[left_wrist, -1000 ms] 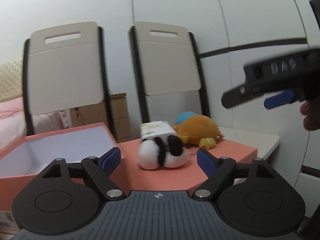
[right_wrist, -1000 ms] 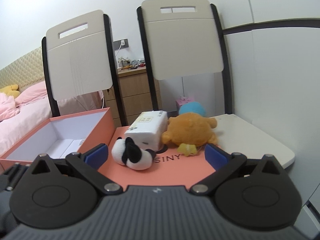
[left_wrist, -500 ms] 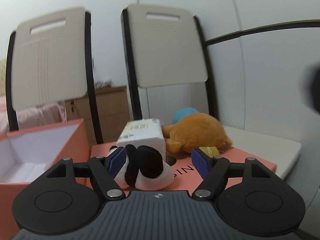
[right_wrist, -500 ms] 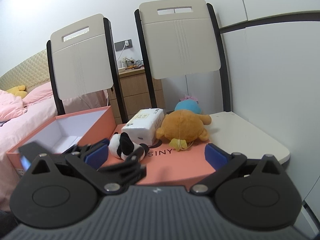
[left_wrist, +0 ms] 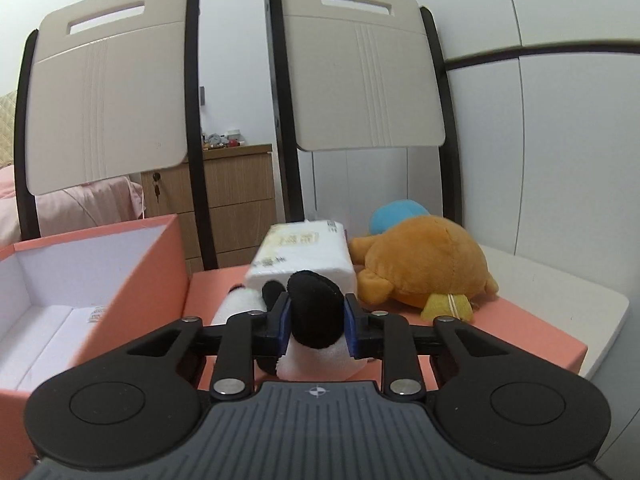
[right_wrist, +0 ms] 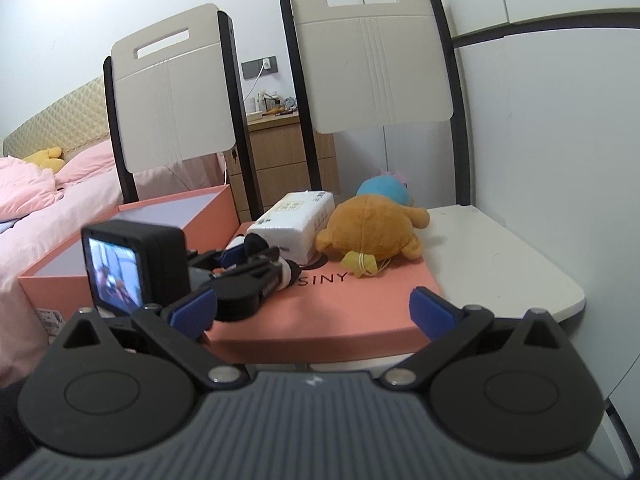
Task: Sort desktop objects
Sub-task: 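Move the left gripper to the black-and-white plush and close on it, then carry the black-and-white plush with the left gripper into the pink box and release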
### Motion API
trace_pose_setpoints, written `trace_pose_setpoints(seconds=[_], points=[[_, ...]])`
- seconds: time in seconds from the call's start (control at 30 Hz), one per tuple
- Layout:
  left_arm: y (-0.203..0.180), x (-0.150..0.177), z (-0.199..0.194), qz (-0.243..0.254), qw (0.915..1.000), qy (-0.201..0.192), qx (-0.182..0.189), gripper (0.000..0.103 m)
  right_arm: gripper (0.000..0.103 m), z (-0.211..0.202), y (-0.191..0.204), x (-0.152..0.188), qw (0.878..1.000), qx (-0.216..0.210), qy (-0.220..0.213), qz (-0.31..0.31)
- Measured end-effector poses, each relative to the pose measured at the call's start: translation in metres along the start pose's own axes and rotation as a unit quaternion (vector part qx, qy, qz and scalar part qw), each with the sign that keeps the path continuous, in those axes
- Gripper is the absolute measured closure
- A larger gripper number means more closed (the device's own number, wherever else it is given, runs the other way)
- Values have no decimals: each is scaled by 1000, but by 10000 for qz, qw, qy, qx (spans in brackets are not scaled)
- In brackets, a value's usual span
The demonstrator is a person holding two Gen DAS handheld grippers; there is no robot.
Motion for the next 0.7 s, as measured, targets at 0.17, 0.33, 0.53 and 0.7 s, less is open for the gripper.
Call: trace_pose_setpoints(seconds=[0.17, 0.33, 0.53, 0.7], points=[[12, -21, -19, 88, 9996, -213, 165, 74, 0, 5, 6, -1, 10000, -43, 53, -19], [39, -50, -49, -18, 9984, -540, 174, 74, 0, 13, 18, 1, 9997, -106, 151, -148], [88, -77, -88, -237, 9964, -802, -160, 74, 0, 24, 38, 0, 9993, -207, 188, -236], [127, -85, -111, -263, 9943, -890, -533, 74, 0, 36, 57, -4, 9991, -375, 116, -160]])
Point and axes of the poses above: each gripper's, at about its wrist camera, not at the fingertips, and z roughly the way its jaws point, y to its left, x to its underside, the point moved 2 cm from there along z, roughly the way its jaws point, and after that the axes turned 2 degrees about -y, right-handed, at the moved point
